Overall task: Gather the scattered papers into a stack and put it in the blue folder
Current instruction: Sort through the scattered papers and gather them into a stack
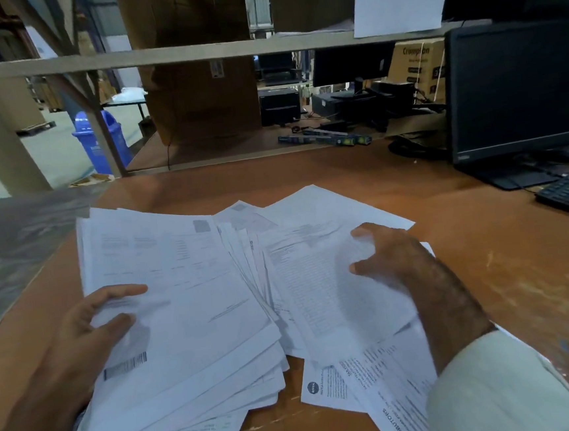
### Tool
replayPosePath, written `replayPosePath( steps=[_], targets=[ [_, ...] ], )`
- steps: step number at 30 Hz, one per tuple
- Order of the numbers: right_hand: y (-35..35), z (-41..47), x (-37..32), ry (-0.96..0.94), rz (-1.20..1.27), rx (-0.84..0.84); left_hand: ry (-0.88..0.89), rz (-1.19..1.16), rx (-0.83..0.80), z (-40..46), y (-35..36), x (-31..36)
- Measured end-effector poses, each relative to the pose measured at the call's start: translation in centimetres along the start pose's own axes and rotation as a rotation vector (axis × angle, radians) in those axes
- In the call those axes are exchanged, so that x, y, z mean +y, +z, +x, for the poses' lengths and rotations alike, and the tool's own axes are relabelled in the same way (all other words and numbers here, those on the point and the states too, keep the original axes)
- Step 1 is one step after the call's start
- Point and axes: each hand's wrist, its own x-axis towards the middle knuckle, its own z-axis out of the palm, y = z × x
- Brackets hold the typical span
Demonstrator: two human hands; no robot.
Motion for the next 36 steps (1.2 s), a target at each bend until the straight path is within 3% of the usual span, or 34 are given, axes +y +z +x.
replayPosePath(
  steps=[4,9,11,15,19,23,26,30,33,36],
  targets=[
    [-2.4,-0.6,0.6,-0.201,0.295,-0.007,-0.005,-0.025,0.021,-0.4,0.3,0.9],
    [-4.9,-1.4,-0.8,-0.206,1.173,-0.030,-0.055,-0.067,0.029,-0.7,0.6,1.6],
    [-3.4,-1.3,-1.9,-0.228,1.273,-0.143,-0.050,-0.070,0.018,-0.6,0.7,1.9],
    [1.5,-0.8,-4.3,-0.356,0.710,-0.210,0.018,-0.107,-0.004,-0.3,0.3,1.9],
    [6.8,-1.2,-6.7,-0.504,0.490,-0.375,0.026,-0.159,-0.066,-0.6,0.9,2.7],
    [9.6,-1.8,-9.0,-0.580,0.302,-0.183,0.063,0.053,-0.066,-0.1,0.6,1.9],
    [9.3,-2.7,-10.4,-0.612,0.193,-0.072,0.009,0.052,-0.052,0.1,0.4,1.0],
    [7.0,-1.8,-8.8,-0.444,-0.006,-0.040,0.033,-0.013,-0.056,-0.3,0.7,0.7],
    [3.9,-0.6,-4.6,-0.171,-0.354,-0.111,0.044,-0.030,-0.067,-0.1,0.7,0.4],
    [1.4,-0.6,-1.2,0.037,-0.440,-0.089,0.011,-0.047,-0.069,0.2,0.4,0.2]
  ],
)
